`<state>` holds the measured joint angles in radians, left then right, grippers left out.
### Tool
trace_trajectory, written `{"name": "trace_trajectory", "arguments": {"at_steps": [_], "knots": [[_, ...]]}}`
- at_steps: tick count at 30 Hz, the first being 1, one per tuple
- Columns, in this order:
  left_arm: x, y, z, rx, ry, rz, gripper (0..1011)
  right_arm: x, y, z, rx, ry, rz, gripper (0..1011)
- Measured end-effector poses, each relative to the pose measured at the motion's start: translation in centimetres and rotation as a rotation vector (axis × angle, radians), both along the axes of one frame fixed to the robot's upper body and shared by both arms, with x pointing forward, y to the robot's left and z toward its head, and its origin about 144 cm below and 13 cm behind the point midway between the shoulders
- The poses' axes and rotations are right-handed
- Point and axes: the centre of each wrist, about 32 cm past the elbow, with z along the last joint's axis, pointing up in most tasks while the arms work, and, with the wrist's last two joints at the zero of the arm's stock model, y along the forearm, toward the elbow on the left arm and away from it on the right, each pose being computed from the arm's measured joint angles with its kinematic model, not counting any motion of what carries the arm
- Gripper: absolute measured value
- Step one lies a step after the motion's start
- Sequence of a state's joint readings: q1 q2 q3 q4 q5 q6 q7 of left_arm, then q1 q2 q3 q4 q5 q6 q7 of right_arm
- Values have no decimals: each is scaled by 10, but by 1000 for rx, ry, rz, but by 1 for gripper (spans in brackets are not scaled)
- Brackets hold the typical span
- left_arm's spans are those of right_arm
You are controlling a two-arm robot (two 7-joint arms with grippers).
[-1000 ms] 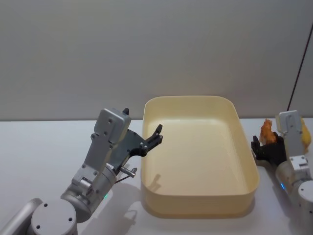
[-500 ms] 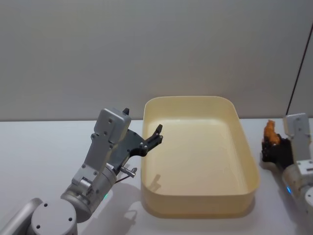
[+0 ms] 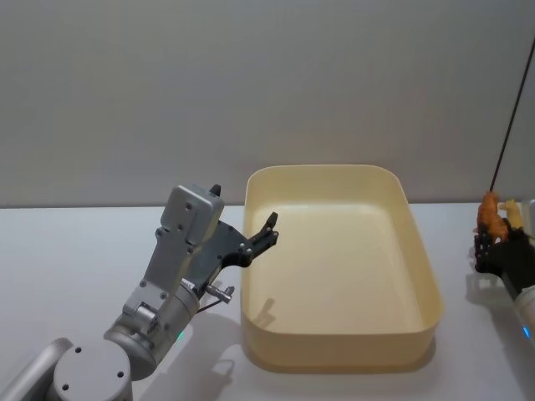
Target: Pick up the toy alternately with two hands and place it into the central storage box.
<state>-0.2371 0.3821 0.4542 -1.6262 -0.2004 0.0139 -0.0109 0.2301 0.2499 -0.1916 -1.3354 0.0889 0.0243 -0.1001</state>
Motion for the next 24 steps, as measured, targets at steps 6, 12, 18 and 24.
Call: {"name": "trace_trajectory", "arguments": {"at_steps": [6,12,18,24], "knots": [[0,0,0,0,0,0,1001,-8,-3,14,9,-38,56,298],[0,0,0,0,0,0,1001,-9,-1,26,24,-56,123,298],[0,0,0,0,0,0,1001,-2,6,41,48,-67,215,298],[0,0,0,0,0,0,1001,7,16,50,67,-57,293,298]]}}
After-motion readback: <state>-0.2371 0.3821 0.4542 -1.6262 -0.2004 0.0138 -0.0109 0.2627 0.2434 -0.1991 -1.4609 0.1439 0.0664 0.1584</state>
